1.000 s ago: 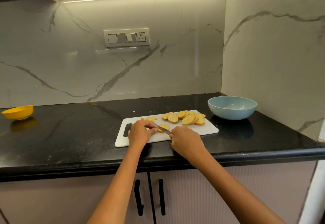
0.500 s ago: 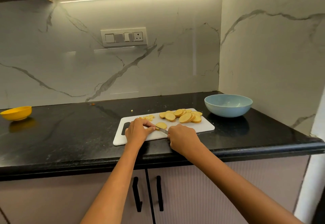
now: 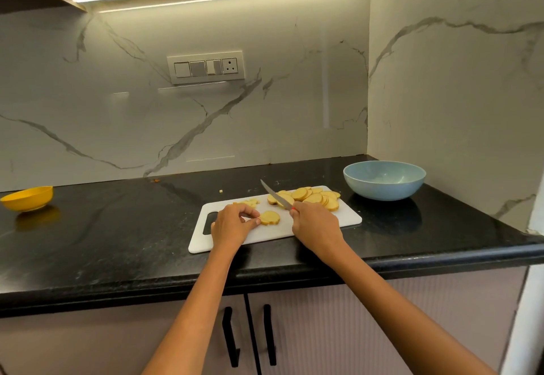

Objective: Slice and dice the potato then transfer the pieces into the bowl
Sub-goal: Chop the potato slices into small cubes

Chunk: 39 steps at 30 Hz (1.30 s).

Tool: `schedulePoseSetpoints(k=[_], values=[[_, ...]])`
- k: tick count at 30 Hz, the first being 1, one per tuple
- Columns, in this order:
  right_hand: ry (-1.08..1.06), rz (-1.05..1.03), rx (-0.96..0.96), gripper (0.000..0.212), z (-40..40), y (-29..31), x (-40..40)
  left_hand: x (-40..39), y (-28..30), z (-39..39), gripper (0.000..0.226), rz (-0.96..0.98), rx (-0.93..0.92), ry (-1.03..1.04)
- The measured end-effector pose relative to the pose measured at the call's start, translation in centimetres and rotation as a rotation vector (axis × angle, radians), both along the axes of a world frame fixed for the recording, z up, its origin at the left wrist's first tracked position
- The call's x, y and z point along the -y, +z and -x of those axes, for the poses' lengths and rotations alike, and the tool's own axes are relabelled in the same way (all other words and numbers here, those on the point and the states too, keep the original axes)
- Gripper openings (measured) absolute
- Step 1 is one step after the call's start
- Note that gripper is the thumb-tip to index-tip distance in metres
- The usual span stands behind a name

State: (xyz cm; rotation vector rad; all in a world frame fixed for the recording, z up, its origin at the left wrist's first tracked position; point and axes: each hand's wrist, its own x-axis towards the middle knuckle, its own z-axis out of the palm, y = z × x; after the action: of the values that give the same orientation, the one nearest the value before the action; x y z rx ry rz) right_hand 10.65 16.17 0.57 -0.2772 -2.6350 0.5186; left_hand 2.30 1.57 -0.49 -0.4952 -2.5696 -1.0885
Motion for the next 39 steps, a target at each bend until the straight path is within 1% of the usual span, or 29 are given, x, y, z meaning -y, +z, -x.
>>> schedulePoseSetpoints(k=[2, 5, 9, 11, 14, 17, 19, 22, 24, 27, 33, 39], values=[[-0.012, 0.006, -0.043, 0.023, 0.8, 0.2, -0.4, -0.1, 0.0, 0.6, 0.019, 0.036, 0.014, -0.080], [0.014, 0.001, -0.084, 0.024, 1.7, 0.7, -0.8, -0.2, 0.6, 1.6, 0.040, 0.142, 0.050, -0.291], [0.042, -0.011, -0.086, 0.026, 2.2, 0.8, -1.0, -0.9, 2.5, 2.1, 0.056, 0.455, 0.124, -0.501], [0.048, -0.003, -0.094, 0.027, 2.3, 0.6, -1.2, -1.4, 3.2, 2.4, 0.059, 0.546, 0.160, -0.537], [0.052, 0.001, -0.091, 0.027, 2.5, 0.5, -1.3, -1.6, 3.4, 2.8, 0.049, 0.581, 0.182, -0.543], [0.038, 0.003, -0.073, 0.027, 2.6, 0.5, -1.3, -1.1, 2.9, 3.2, 0.039, 0.532, 0.217, -0.460], [0.022, -0.001, -0.065, 0.026, 2.6, 0.5, -1.3, -0.9, 2.4, 2.9, 0.038, 0.484, 0.189, -0.364], [-0.011, -0.061, -0.037, 0.025, 2.2, 0.5, -0.8, -1.1, 0.7, 1.8, 0.041, 0.352, 0.054, -0.171], [-0.014, -0.121, -0.021, 0.022, 1.6, 0.5, -0.3, -1.1, -0.3, 1.1, 0.047, 0.244, -0.020, -0.094], [-0.003, -0.178, -0.005, 0.024, -0.1, 0.6, 0.3, -0.5, -0.6, 1.0, 0.056, 0.140, 0.003, -0.097], [-0.009, -0.253, 0.058, 0.021, -3.0, 0.0, 1.5, 0.2, -0.3, 0.7, 0.047, -0.059, 0.016, -0.142], [-0.011, -0.339, 0.113, 0.022, -3.5, 0.7, 2.3, 0.2, -0.2, 0.7, 0.048, -0.132, 0.052, -0.148]])
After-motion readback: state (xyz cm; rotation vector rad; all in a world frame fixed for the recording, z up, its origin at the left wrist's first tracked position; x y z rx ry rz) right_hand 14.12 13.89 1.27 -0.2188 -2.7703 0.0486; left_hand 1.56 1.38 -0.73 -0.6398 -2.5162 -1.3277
